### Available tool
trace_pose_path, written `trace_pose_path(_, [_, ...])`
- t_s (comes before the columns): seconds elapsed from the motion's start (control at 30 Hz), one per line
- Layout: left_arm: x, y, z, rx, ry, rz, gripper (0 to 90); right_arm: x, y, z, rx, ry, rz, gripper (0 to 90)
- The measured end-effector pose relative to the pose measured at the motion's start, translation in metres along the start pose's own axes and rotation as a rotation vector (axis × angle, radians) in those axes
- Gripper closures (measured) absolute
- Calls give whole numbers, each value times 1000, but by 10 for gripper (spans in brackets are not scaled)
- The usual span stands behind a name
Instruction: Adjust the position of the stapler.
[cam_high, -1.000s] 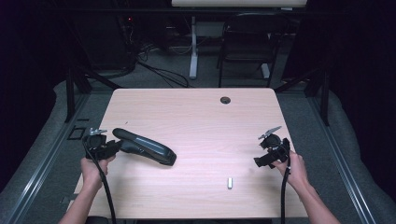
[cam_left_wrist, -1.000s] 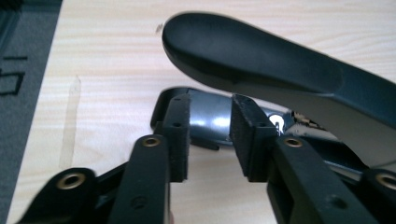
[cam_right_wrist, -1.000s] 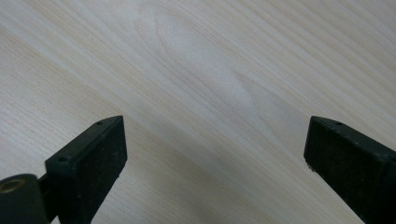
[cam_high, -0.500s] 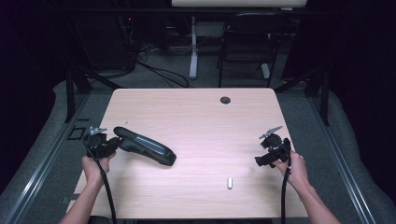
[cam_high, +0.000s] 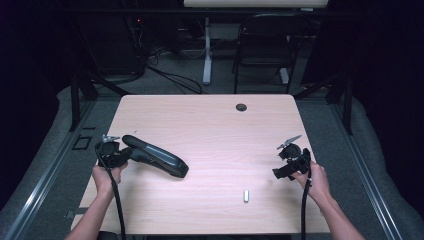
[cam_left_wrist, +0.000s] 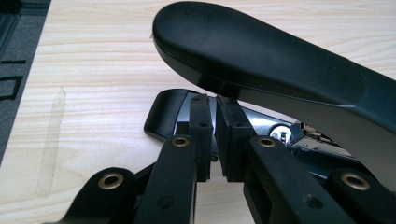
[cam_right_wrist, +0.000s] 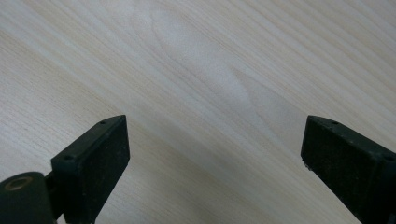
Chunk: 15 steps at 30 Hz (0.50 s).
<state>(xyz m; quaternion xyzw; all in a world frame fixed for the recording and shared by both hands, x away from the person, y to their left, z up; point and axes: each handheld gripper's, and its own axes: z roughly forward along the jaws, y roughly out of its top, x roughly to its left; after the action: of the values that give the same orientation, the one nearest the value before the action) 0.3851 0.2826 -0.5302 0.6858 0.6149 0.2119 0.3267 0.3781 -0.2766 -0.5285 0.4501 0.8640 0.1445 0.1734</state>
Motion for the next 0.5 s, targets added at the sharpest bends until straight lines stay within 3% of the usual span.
trace_pose_path(0.5, [-12, 9, 17, 8, 7, 34, 850, 0, -1, -1, -11, 20, 3, 76])
